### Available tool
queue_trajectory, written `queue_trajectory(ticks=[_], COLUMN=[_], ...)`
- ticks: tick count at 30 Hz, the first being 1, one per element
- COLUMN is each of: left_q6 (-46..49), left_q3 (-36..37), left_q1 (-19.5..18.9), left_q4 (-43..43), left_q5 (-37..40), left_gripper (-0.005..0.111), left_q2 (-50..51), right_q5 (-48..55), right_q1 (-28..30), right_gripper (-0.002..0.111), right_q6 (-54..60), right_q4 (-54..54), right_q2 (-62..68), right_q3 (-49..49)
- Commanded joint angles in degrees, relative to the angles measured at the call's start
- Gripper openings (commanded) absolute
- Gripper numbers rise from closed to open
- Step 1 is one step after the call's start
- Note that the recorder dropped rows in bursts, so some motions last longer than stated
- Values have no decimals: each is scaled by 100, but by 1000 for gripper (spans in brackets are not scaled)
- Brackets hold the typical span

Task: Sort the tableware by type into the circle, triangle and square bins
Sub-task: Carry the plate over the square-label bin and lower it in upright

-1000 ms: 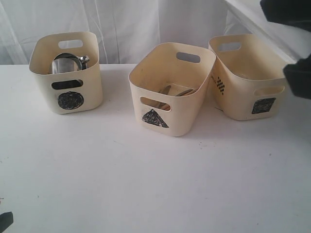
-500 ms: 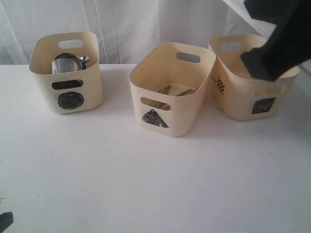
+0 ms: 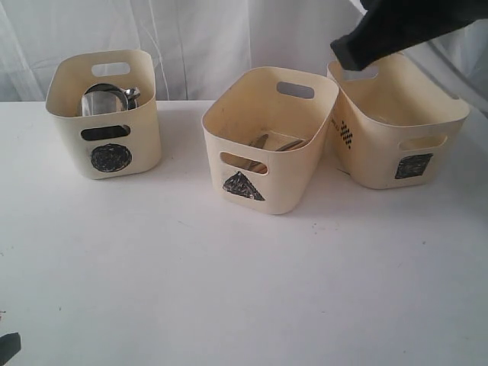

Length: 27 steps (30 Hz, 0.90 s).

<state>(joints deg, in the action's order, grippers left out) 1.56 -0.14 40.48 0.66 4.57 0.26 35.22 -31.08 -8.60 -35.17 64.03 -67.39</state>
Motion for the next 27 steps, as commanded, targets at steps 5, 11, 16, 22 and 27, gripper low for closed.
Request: queue_trajectory(ticks=[5,11,16,22,27], left_q6=[-2,-2,-2,-2,-2], left_q3=[14,14,14,14,14], left_q1=[26,26,26,26,26], left_q4=[-66,-66,-66,-66,-66], left_q5=[-22,-22,-22,-22,-22], left_gripper=[41,41,41,41,41], left_q2=[-26,-26,-26,-26,-26], right_q5=[-2019,-2859,-3609,-3936,-3945], right_q1=[1529,2118,2308,2430,2578], right_gripper=[0,0,0,0,0], right_q6=[1043,1634,1656,1656,1639], right_q4=[1274,2055,2055,2032,2020], right_q2=[762,1549,2163,2628,2872], right_q3=[-71,-219,-282,-386,-414])
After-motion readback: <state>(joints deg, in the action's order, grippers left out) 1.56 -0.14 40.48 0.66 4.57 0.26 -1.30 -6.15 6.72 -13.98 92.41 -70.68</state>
